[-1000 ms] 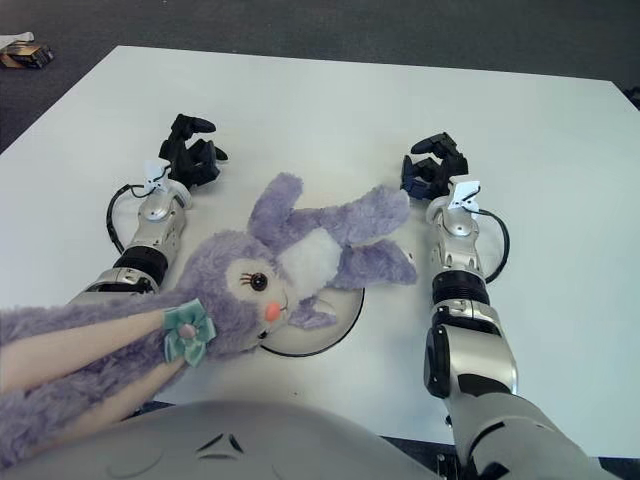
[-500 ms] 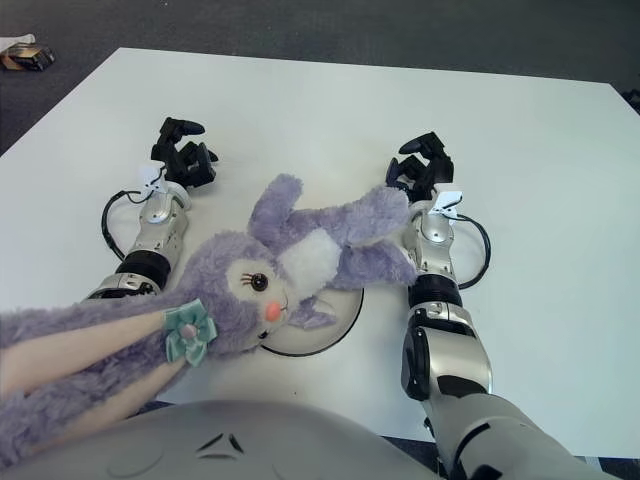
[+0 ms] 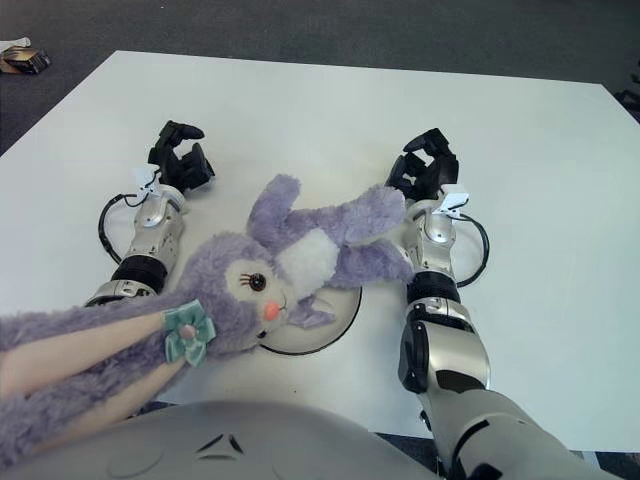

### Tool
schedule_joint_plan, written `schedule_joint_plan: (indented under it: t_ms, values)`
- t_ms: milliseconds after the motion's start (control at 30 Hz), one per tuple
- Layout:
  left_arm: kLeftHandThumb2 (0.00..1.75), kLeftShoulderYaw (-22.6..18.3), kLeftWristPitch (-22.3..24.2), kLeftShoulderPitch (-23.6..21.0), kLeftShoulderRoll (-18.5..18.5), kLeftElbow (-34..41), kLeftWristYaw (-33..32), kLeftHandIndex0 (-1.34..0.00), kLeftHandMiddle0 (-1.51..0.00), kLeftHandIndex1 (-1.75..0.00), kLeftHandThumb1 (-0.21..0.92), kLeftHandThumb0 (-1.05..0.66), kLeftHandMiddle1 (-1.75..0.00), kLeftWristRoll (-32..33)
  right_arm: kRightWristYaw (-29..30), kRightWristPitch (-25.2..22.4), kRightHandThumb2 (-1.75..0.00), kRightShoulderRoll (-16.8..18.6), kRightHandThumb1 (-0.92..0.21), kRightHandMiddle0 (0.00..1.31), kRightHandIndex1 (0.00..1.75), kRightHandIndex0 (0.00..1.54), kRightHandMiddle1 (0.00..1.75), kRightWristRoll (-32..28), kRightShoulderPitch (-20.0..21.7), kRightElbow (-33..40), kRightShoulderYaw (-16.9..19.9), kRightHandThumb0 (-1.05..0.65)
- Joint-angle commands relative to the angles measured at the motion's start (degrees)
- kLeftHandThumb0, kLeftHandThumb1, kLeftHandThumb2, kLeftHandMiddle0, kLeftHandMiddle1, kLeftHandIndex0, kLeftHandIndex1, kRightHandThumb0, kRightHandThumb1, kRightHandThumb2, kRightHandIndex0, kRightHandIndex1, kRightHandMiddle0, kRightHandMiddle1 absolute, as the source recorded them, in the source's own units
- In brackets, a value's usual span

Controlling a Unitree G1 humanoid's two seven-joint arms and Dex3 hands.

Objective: Put the doll into the plate.

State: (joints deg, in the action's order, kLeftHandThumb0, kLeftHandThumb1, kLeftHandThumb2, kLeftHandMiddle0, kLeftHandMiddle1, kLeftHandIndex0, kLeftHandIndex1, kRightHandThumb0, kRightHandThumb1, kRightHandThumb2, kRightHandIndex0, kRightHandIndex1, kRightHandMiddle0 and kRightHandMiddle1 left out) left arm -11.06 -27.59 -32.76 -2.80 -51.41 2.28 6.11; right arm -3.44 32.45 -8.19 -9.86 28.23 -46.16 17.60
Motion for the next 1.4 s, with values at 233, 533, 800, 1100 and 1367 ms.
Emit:
schedule_joint_plan:
  t_ms: [233,533,800,1100,1367]
  values:
    - [1.15,2.2,0.3,11.8,0.0,7.2,1.1,-0.5,-1.15,-1.75,0.45,-0.44,-1.75,-1.6,-1.5,-1.4,-1.45,2.4,-0.21,0.7,1.75,1.27,1.75,-0.8,-12.0,6.1,-0.4,-0.52]
    - [1.13,3.5,0.3,14.9,0.2,12.4,0.9,-0.49,-1.14,-1.75,0.47,-0.43,-1.75,-2.8,0.0,-5.3,-1.47,3.1,-0.19,0.72,1.75,1.27,1.75,-0.8,-15.2,11.7,-0.6,-0.53]
    - [1.11,4.2,1.1,16.7,0.2,16.0,1.1,-0.48,-1.12,-1.75,0.48,-0.43,-1.75,-2.9,0.4,-9.1,-1.48,3.1,-0.19,0.72,1.75,1.26,1.75,-0.1,-17.4,16.9,-2.0,-0.54]
    - [1.11,4.3,2.6,18.2,0.0,19.4,1.0,-0.48,-1.11,-1.75,0.49,-0.43,-1.75,-2.6,1.3,-12.3,-1.47,2.5,-0.19,0.72,1.75,1.25,1.75,1.3,-19.1,20.7,-3.4,-0.53]
    - [1.12,4.4,4.5,19.1,-0.4,22.1,1.0,-0.48,-1.12,-1.75,0.48,-0.43,-1.75,-2.5,2.6,-14.3,-1.46,2.5,-0.2,0.71,1.75,1.25,1.75,2.1,-19.7,22.8,-3.9,-0.53]
